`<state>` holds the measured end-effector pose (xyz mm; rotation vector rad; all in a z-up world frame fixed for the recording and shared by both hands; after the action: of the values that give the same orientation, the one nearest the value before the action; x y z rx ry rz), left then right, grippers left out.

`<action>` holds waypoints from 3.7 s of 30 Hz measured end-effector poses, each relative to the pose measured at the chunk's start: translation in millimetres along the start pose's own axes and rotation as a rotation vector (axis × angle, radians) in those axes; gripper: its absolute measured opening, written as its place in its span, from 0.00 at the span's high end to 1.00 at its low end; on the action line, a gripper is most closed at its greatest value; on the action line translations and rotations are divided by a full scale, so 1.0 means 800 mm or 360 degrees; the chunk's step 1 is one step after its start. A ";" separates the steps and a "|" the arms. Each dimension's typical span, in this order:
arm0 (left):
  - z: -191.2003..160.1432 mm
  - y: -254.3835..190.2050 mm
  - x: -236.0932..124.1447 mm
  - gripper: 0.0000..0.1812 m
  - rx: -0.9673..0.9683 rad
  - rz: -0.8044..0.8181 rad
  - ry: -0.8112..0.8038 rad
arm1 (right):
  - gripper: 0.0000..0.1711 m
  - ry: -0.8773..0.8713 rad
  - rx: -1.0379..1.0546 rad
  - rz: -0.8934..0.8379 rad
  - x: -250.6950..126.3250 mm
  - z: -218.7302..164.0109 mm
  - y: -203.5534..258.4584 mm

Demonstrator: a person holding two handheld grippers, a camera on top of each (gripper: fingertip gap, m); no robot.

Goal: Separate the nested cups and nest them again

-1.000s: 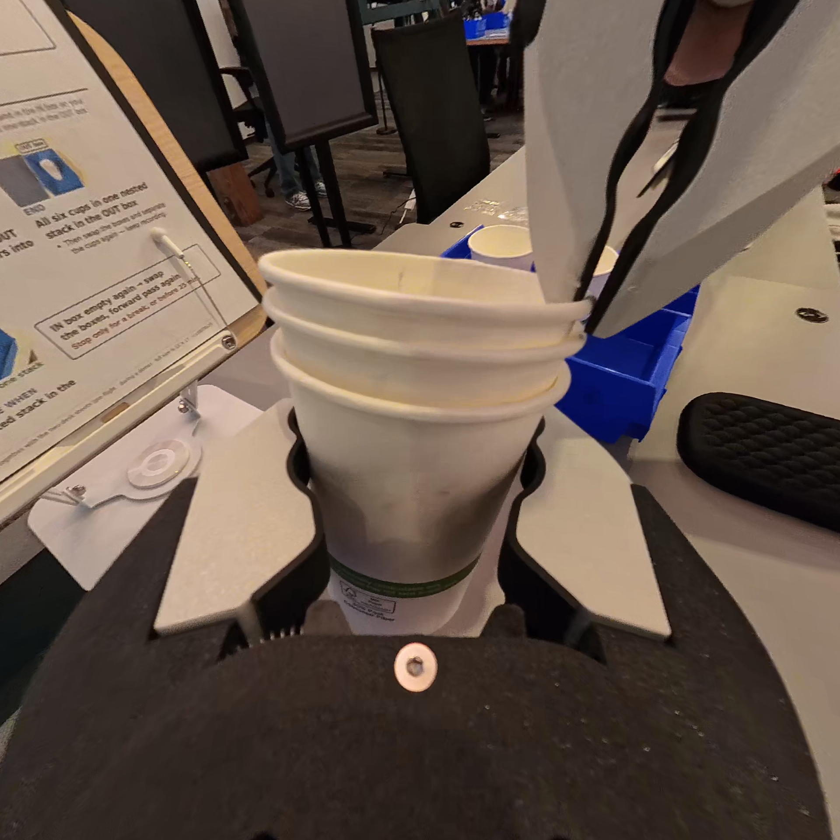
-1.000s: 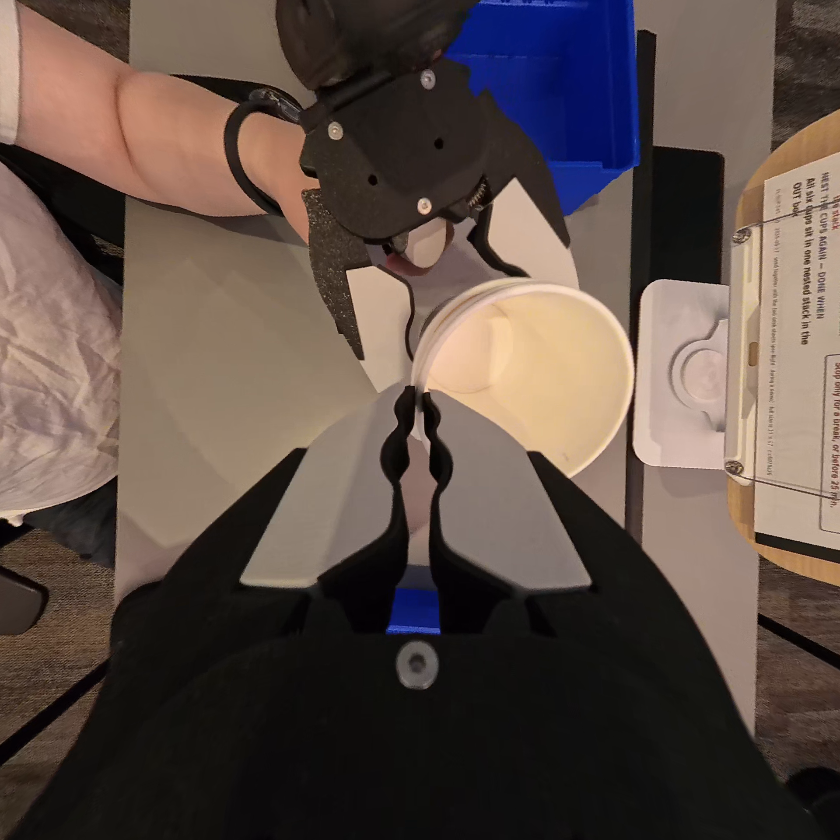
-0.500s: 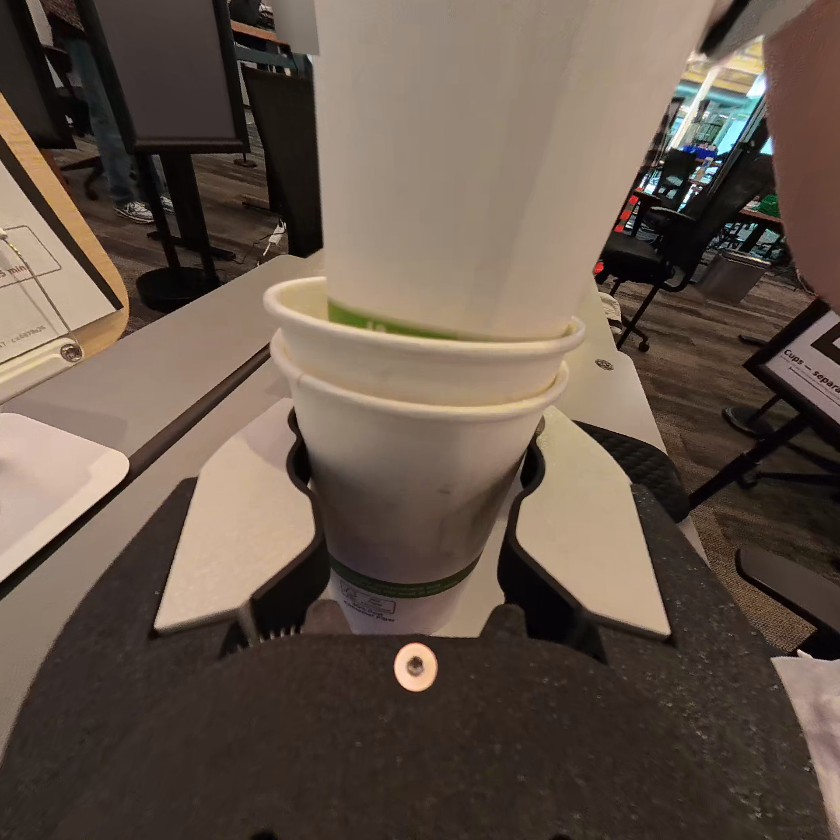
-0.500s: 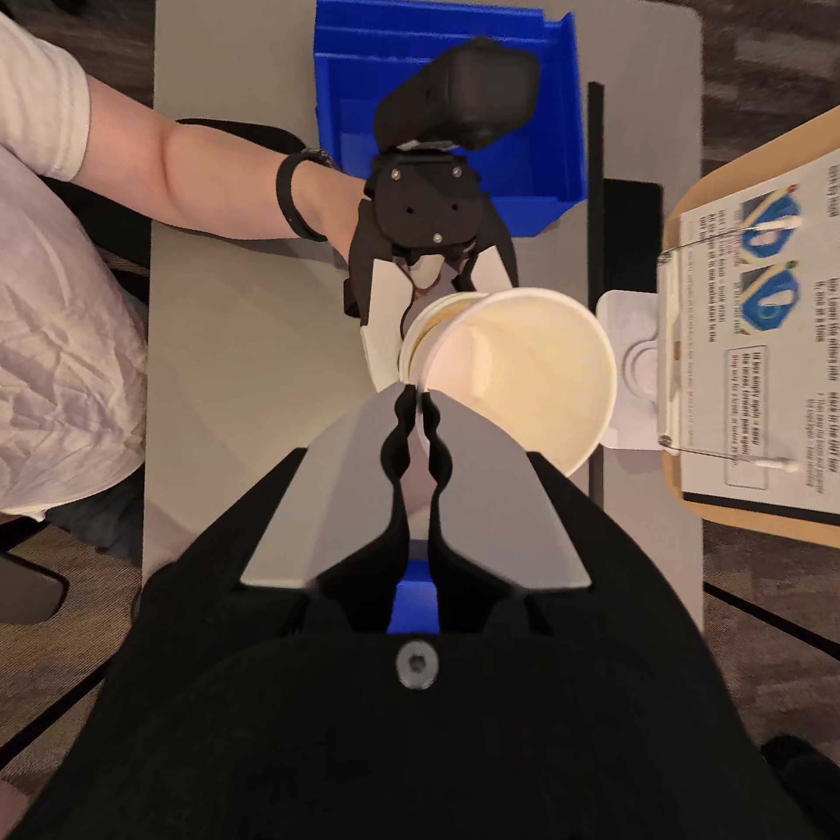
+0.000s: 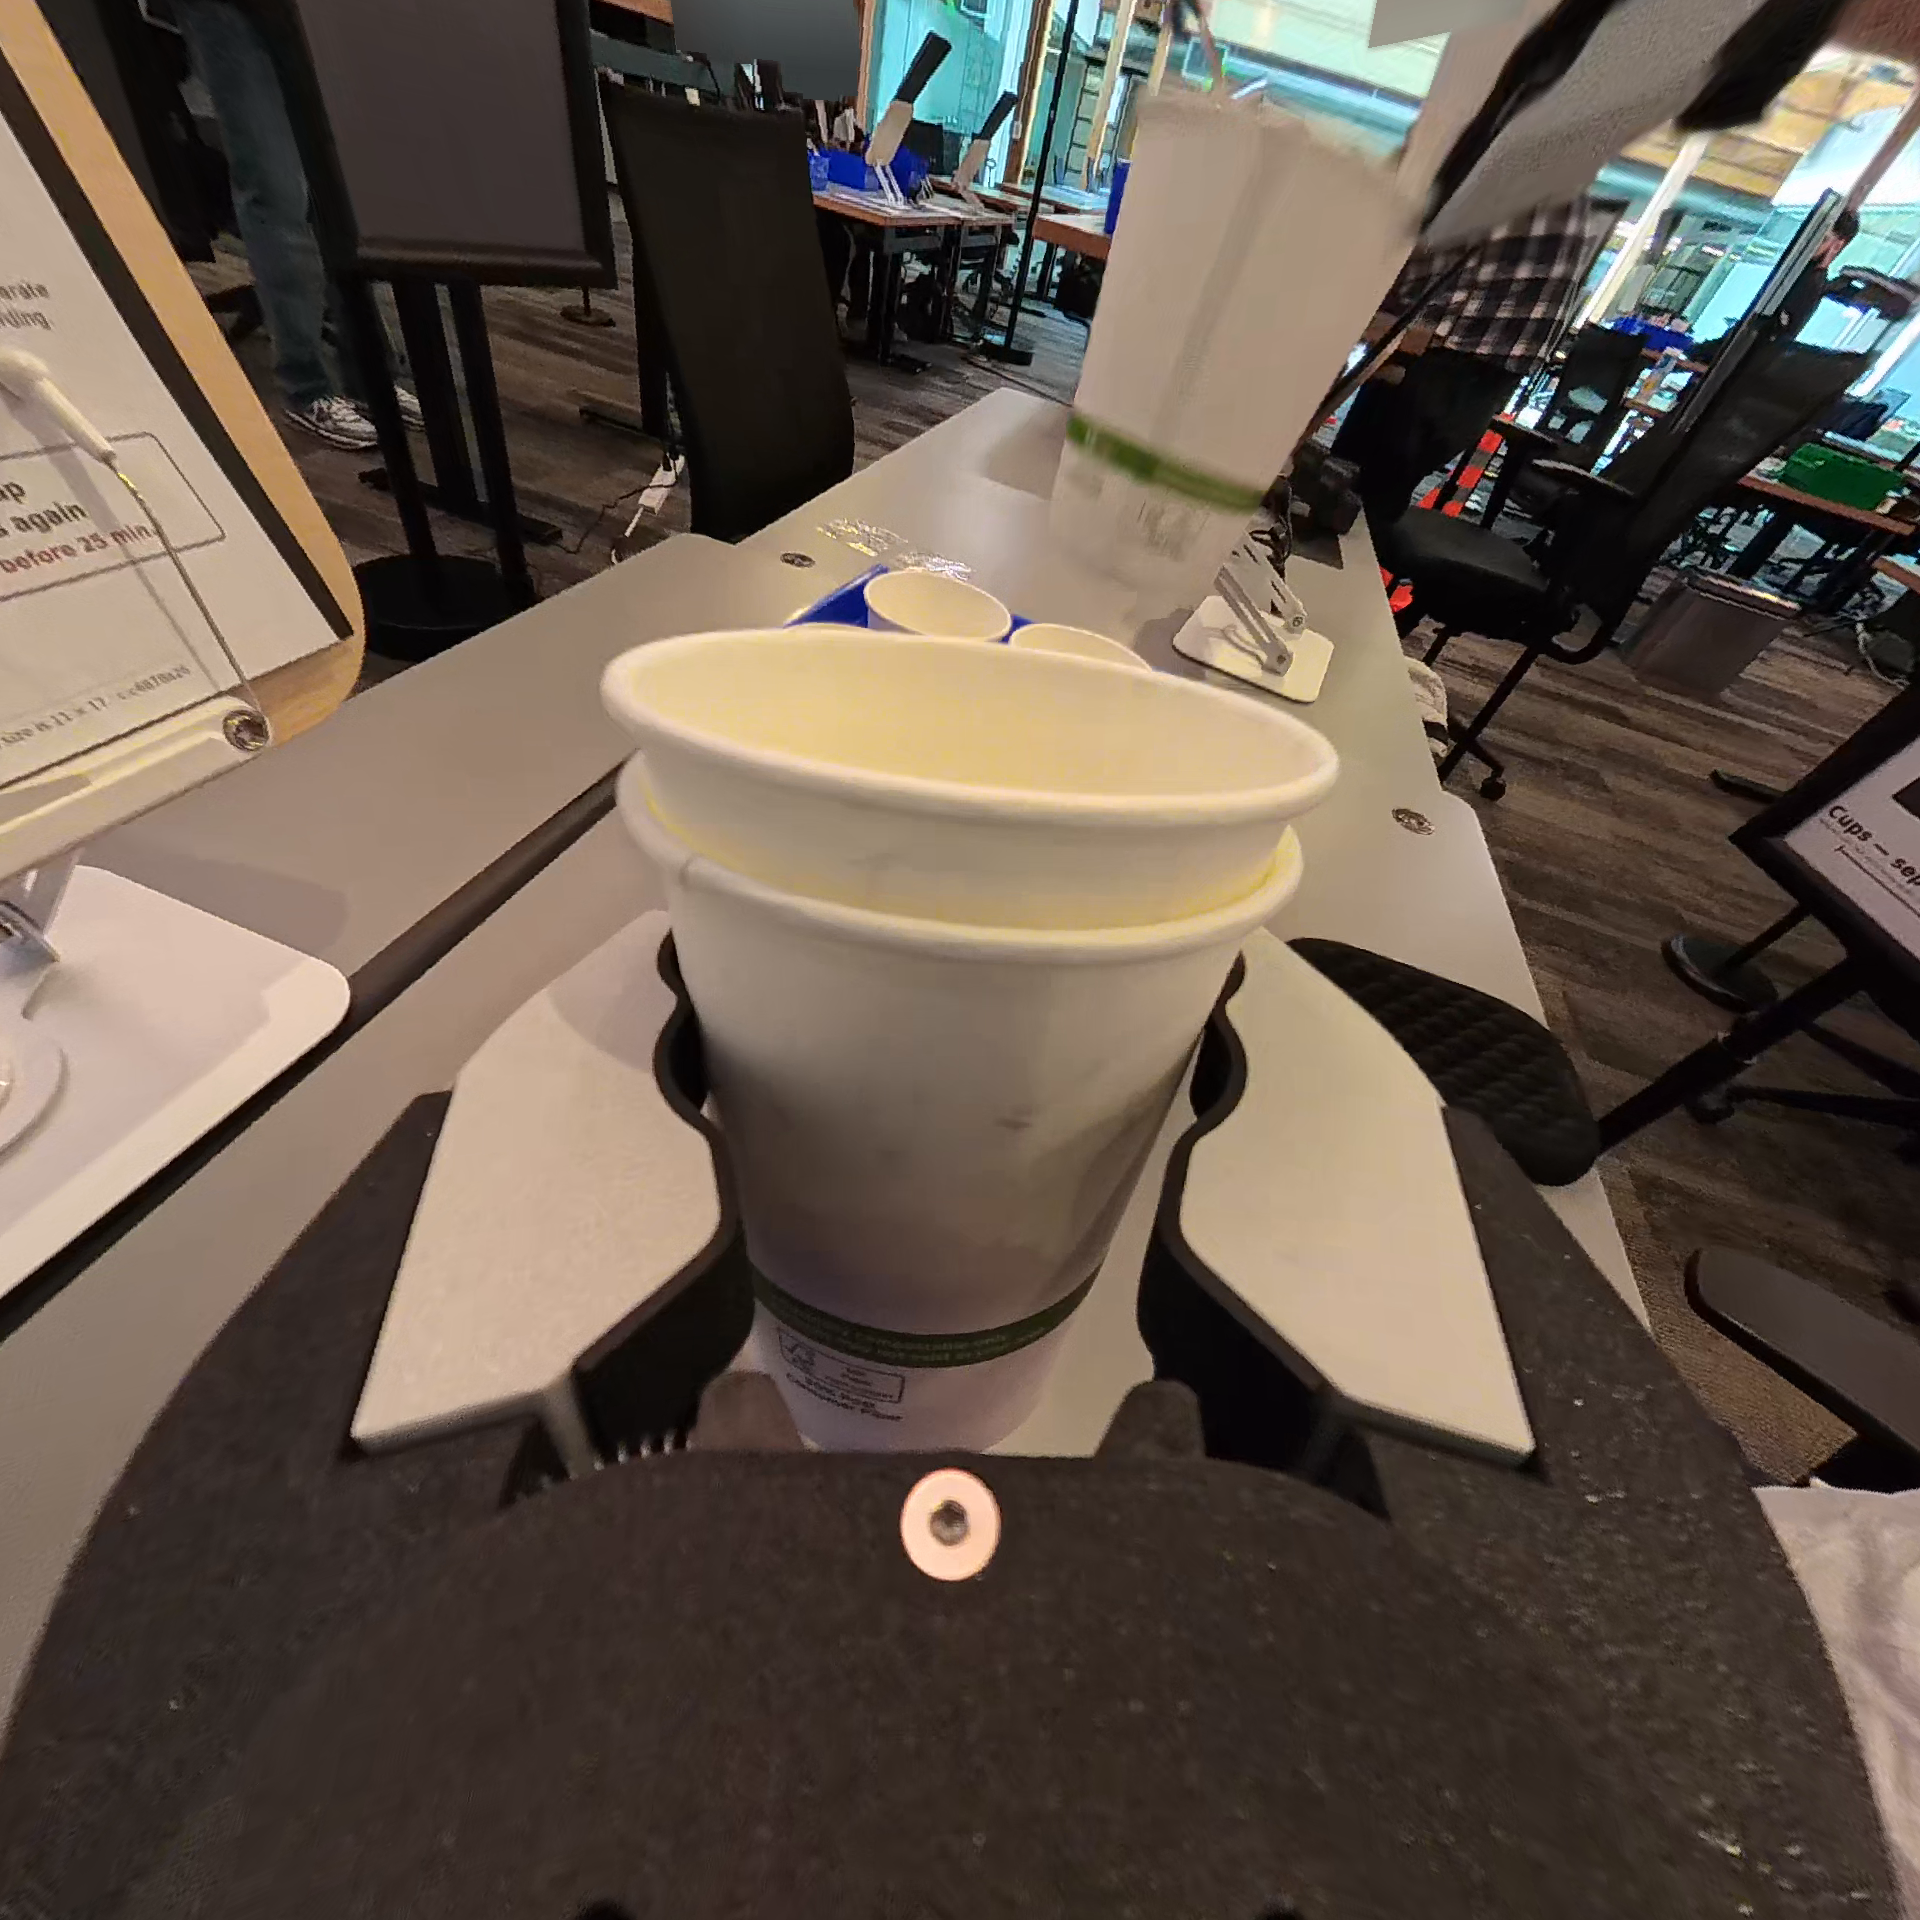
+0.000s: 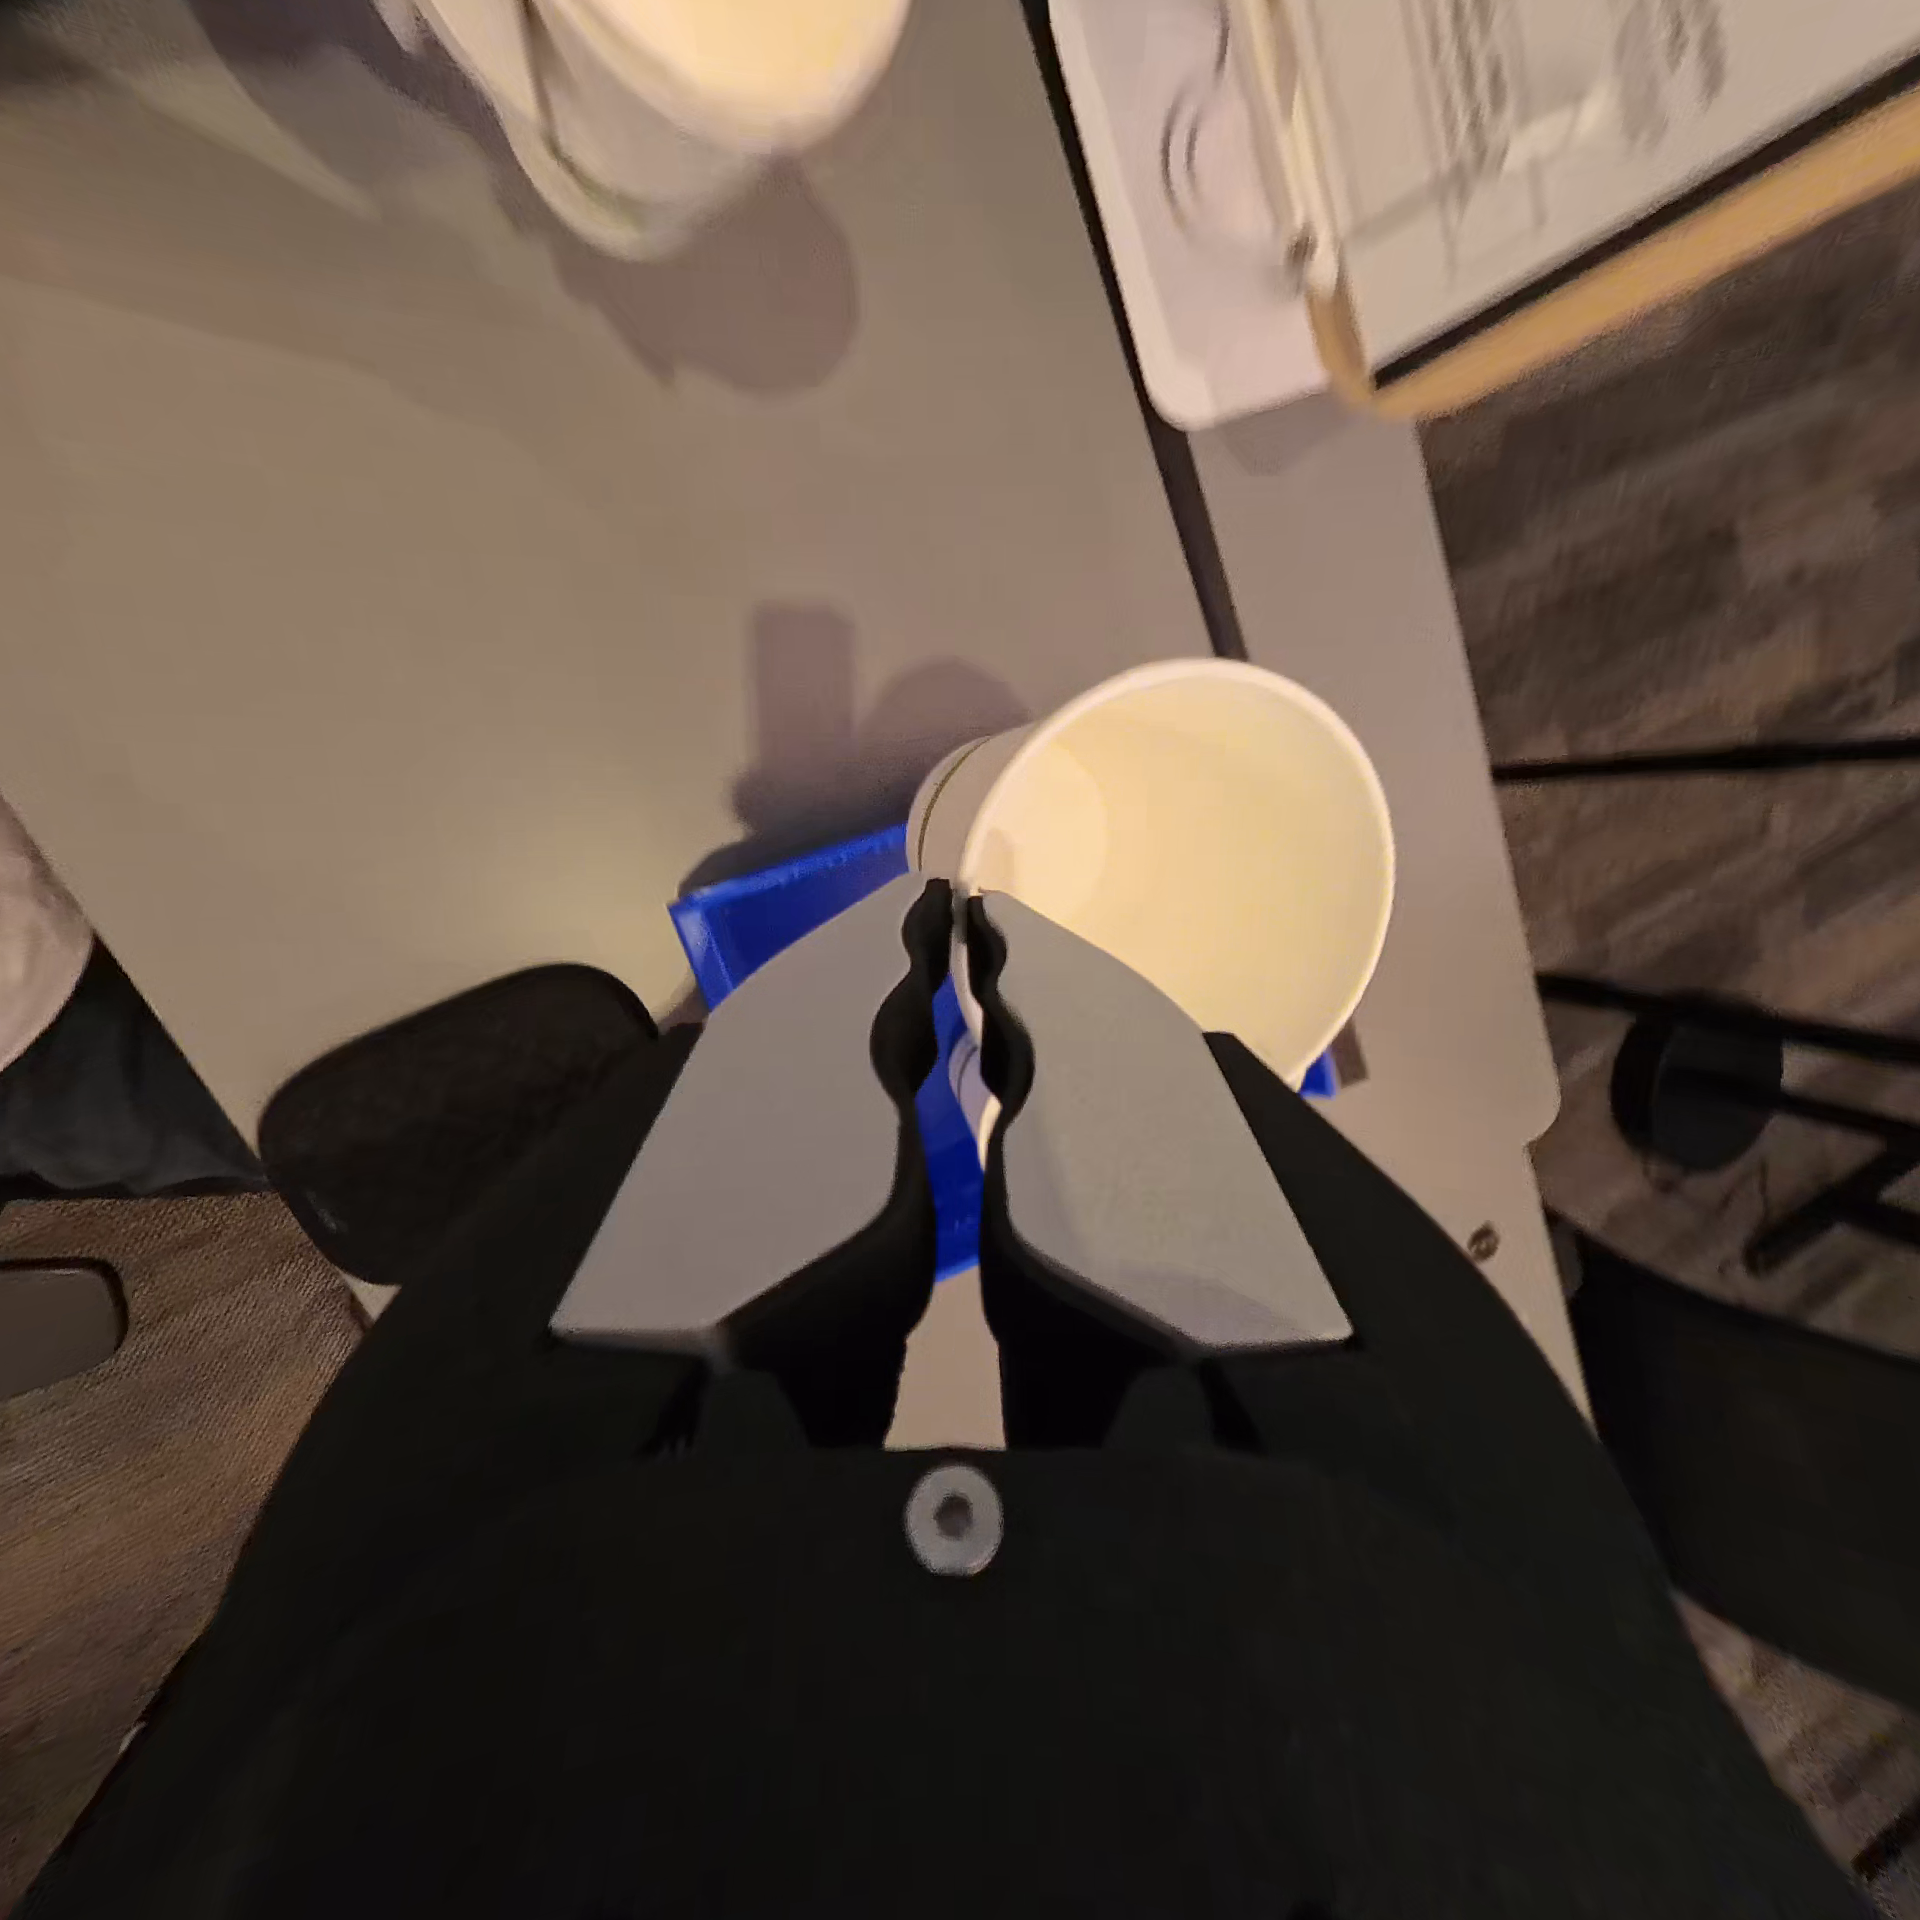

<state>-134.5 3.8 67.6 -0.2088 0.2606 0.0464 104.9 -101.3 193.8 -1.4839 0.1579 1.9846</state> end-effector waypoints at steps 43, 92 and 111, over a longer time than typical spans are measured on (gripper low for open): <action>0.006 -0.020 0.005 0.48 0.0053 -0.0073 -0.0005 | 0.90 -0.0487 -0.0241 0.0013 0.094 0.052 0.057; 0.034 -0.064 0.005 0.48 0.0825 0.0969 0.0318 | 0.98 -0.0746 -0.0636 0.0336 0.089 0.153 0.118; -0.021 -0.060 0.079 0.48 0.0407 0.0252 0.0339 | 0.98 -0.0752 -0.0264 0.0068 0.012 0.075 0.061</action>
<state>-74.5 -45.4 44.8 0.0628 0.4918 0.1474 27.8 -108.2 193.2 -1.0707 -0.1818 2.3683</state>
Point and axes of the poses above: each gripper's, where its closed fingertips meet, x out along the fingers, z out of its top, y = z × x across the jaws, the point moved 5 cm from there along -x, back along the fingers, and after that the axes turned 3 degrees about y, right-handed, at the moved point
